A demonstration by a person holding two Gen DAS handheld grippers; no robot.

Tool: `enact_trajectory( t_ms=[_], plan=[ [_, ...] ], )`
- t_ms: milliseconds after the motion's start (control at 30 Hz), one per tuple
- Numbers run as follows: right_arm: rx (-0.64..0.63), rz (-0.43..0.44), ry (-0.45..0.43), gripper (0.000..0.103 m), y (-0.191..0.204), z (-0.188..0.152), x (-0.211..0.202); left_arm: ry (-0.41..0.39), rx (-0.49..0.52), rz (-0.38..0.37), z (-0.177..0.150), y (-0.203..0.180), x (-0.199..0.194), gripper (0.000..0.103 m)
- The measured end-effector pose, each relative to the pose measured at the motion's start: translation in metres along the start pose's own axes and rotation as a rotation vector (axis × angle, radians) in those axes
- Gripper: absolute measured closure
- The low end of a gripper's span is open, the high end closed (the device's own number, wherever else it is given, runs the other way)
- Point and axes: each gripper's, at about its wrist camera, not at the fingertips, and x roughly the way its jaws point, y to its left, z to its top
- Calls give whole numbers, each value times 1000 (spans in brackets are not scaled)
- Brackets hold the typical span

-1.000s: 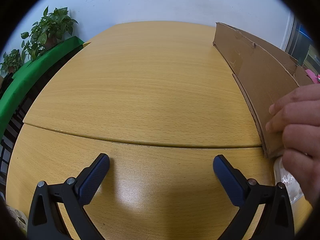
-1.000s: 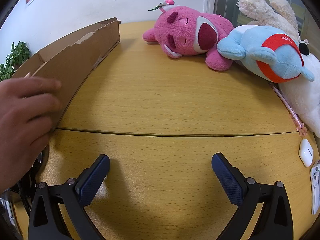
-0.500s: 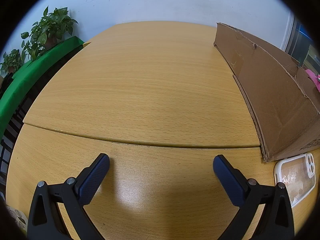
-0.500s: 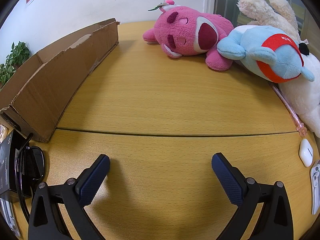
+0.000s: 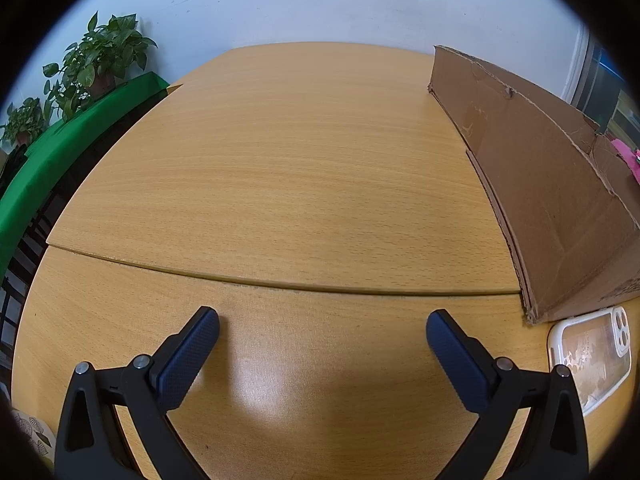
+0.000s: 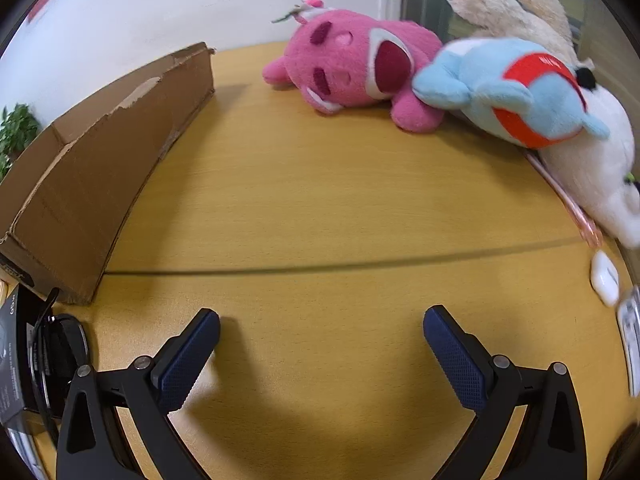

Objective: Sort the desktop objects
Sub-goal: 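Close both grippers on the pink pig plush in the teal shirt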

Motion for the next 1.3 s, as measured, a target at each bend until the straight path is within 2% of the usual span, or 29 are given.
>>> enact_trajectory(
  t_ms=[100, 133, 167, 200, 267, 333, 400, 467, 533, 600, 667, 700, 767, 800, 833, 1000, 1100, 1300],
  plan=[
    [-16, 14, 63, 0, 13, -3, -6, 41, 3, -2, -6, -4, -8, 0],
    [-14, 6, 50, 0, 17, -7, -13, 40, -13, 19, -10, -4, -14, 0],
    [-23, -12, 11, 0, 24, -12, -26, 19, -31, 34, -13, -6, -27, 2],
    [-46, -35, -48, 0, 34, -17, -45, -7, -45, 18, -16, -9, -43, 2],
    [-82, -41, -156, 0, 52, -25, -85, -83, -87, -69, -20, -23, -92, 2],
    [-85, 38, -223, 0, 70, -30, -130, -169, -109, -181, -25, -44, -142, 1],
    [-63, 184, -260, 0, 87, -33, -168, -233, -46, -273, -31, -75, -187, 1],
    [-56, 314, -306, 0, 108, -33, -197, -254, 89, -311, -42, -117, -217, 1],
    [-68, 360, -310, 0, 128, -33, -207, -229, 153, -391, -54, -144, -231, 1],
    [-69, 399, -289, 0, 151, -36, -207, -117, 216, -475, -72, -176, -218, 1],
    [-45, 453, -217, 0, 167, -42, -195, 24, 243, -554, -91, -199, -196, 1],
    [-39, 481, -187, 0, 172, -45, -191, 67, 254, -601, -99, -206, -195, 1],
    [-29, 514, -145, 0, 181, -51, -180, 131, 306, -619, -117, -222, -186, 3],
    [-25, 517, -128, 0, 185, -56, -175, 161, 328, -605, -126, -229, -181, 5],
    [-19, 516, -111, 0, 189, -58, -170, 196, 329, -613, -132, -227, -184, 12],
    [-45, 585, 32, 0, 216, -79, -143, 193, 284, -597, -144, -213, -199, 19],
    [-105, 633, 106, 0, 243, -89, -133, 186, 261, -575, -154, -218, -188, 21],
    [-143, 688, 180, 1, 287, -102, -110, 202, 225, -569, -157, -217, -175, 26]
  ],
)
